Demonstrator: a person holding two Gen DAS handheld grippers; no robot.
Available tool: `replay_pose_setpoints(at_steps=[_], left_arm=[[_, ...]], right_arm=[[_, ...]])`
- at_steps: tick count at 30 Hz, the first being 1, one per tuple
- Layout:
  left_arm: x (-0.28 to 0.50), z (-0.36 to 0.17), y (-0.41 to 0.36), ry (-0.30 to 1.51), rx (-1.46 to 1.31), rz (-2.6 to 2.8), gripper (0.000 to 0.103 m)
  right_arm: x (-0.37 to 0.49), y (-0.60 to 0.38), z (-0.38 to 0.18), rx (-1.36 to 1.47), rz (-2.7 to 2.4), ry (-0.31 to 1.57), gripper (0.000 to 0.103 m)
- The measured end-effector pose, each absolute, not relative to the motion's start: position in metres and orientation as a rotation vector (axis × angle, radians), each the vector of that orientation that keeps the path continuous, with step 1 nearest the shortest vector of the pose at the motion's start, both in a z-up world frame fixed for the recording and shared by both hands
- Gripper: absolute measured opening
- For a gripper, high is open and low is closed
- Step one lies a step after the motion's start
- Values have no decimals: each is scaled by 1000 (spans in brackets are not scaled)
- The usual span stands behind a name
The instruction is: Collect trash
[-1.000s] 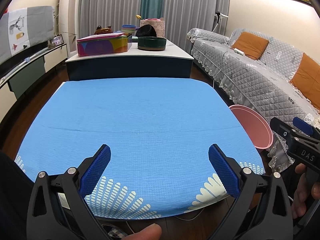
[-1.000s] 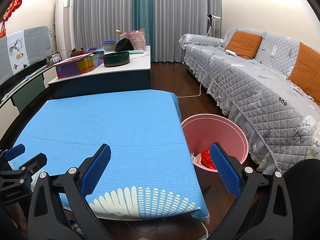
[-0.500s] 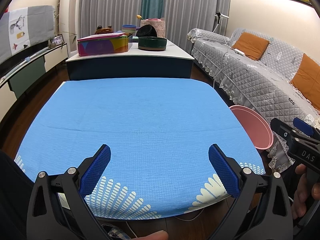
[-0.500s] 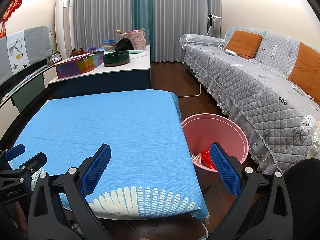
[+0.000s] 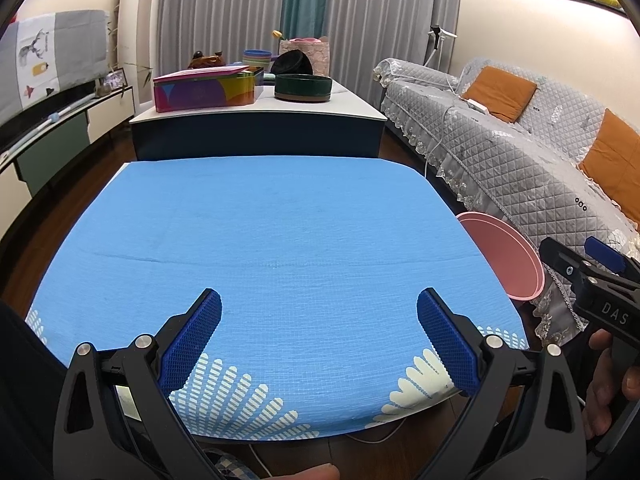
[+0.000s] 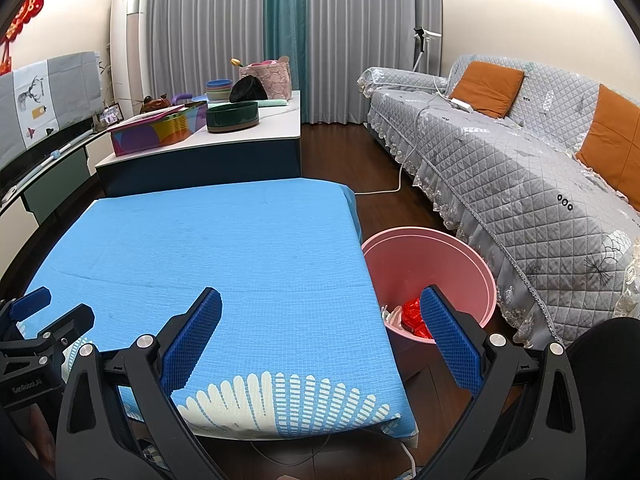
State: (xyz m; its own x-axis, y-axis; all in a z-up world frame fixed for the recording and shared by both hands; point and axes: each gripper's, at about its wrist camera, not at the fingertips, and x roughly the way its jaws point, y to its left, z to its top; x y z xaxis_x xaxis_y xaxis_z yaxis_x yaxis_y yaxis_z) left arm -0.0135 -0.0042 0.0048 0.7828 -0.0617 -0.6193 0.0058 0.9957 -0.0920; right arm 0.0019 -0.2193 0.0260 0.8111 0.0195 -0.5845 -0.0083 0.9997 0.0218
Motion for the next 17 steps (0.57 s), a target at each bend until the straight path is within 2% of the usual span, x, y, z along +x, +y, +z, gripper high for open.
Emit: replay_pose_setpoints(at_steps=[17], left_arm=[[-11,5,-5,675,-84,-45,95]], right_arm=[[2,-220,26,18,15,626,98]])
